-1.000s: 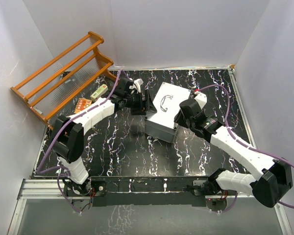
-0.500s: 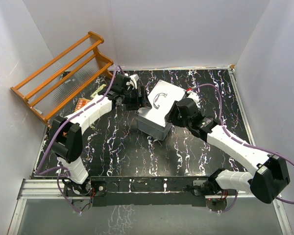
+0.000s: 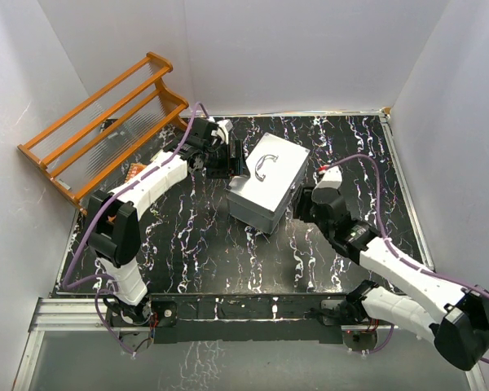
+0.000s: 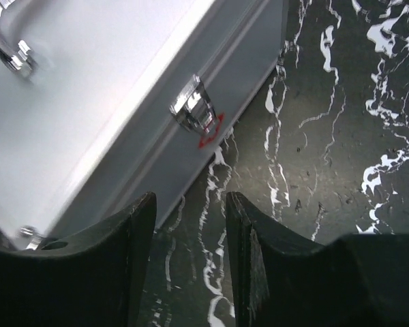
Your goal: Organize the medicine kit
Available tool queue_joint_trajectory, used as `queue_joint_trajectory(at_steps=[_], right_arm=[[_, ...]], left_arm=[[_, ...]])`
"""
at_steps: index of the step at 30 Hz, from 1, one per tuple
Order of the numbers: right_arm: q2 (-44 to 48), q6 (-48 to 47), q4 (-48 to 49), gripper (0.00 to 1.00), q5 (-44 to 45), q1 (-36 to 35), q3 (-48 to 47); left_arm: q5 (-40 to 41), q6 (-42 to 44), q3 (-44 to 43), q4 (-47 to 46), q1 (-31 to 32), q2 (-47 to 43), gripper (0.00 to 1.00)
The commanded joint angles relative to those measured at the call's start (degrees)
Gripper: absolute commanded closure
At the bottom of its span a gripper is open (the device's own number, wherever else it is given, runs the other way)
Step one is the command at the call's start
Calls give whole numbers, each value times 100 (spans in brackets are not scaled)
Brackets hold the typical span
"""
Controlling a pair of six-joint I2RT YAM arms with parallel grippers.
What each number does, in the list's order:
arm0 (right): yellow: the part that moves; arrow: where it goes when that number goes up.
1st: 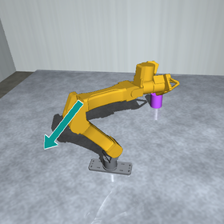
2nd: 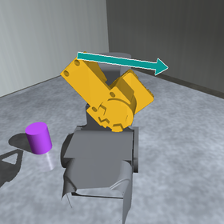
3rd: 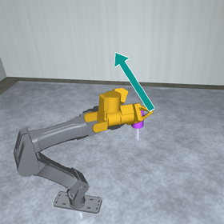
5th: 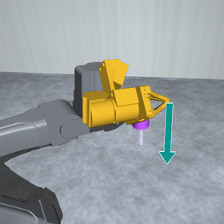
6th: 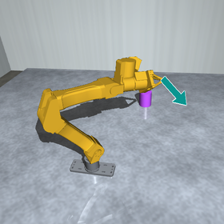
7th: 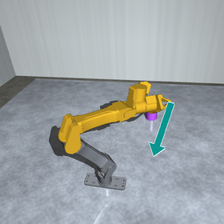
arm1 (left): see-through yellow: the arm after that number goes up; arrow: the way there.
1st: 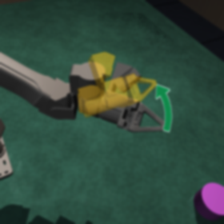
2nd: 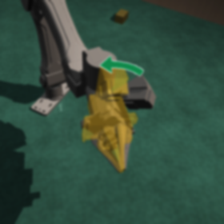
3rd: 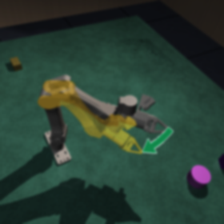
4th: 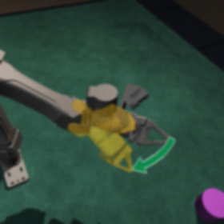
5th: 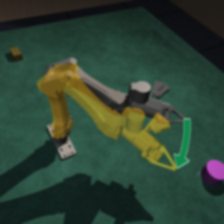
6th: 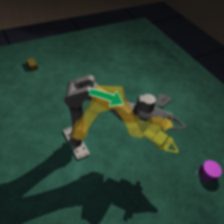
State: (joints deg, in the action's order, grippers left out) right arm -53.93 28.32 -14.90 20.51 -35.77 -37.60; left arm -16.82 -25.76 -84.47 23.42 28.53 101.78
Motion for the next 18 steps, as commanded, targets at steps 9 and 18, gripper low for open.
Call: queue_joint_trajectory(at_steps=[9, 18], right_arm=[[-834, -1958, 3573, 59, -374, 111, 1458], [-2297, -2378, 5398, 61, -219, 216, 1364]], left_arm=[[95, 288, 13, 468, -101, 235, 28], [1, 352, 132, 436, -164, 280, 31]])
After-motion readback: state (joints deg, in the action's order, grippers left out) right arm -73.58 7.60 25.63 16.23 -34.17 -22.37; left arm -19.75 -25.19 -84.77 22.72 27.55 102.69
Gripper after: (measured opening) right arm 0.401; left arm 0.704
